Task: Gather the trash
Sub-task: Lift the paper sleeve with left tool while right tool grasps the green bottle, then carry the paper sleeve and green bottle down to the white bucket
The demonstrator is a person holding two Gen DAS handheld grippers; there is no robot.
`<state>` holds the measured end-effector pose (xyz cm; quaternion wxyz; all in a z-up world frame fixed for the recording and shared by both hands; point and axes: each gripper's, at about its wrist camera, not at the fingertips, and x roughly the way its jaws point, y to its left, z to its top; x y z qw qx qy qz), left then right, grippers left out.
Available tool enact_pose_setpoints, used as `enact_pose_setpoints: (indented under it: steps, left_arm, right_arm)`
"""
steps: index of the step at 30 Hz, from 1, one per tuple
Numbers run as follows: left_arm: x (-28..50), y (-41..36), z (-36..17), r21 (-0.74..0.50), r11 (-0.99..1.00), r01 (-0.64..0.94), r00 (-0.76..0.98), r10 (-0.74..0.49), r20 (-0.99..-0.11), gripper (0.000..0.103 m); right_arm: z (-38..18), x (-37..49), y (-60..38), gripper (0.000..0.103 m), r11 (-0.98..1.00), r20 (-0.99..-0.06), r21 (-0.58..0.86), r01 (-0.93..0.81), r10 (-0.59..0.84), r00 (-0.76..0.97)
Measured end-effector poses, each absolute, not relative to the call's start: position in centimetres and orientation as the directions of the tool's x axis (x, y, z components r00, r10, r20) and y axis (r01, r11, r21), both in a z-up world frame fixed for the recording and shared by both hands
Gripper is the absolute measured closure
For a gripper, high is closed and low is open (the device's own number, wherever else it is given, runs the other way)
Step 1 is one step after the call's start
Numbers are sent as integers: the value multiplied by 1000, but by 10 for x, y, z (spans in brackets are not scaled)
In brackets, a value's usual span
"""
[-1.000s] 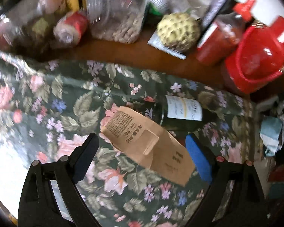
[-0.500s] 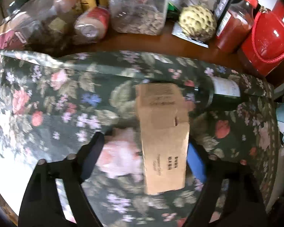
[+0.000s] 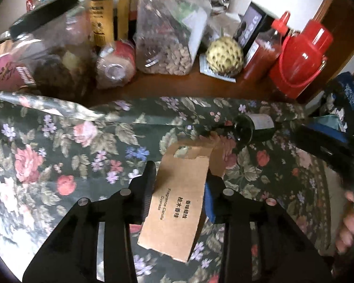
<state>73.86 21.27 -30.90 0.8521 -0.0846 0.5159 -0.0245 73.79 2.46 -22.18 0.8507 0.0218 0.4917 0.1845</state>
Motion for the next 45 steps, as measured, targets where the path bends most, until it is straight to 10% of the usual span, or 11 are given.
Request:
enact_pose_setpoints:
  steps: [4, 7, 13, 45]
  left_arm:
    - [735, 234, -294, -157, 987, -44, 483, -116, -868, 72]
    - [731, 238, -292, -152, 988, -42, 469, -114, -876, 103]
    - [727, 247, -291, -145, 988, -62, 477, -98, -873, 103]
    - [563, 96, -110, -129, 980, -150, 772, 35, -634, 103]
  right_arm:
    - [-244, 764, 41, 30, 944, -864, 224, -244, 308, 398]
    - [-257, 775, 52, 35, 957, -884, 176, -228, 256, 391]
    - [-262, 775, 57, 51, 970, -885, 100, -221, 188, 425]
    - [-72, 568, -91, 52, 882, -547, 184, -434, 459, 700]
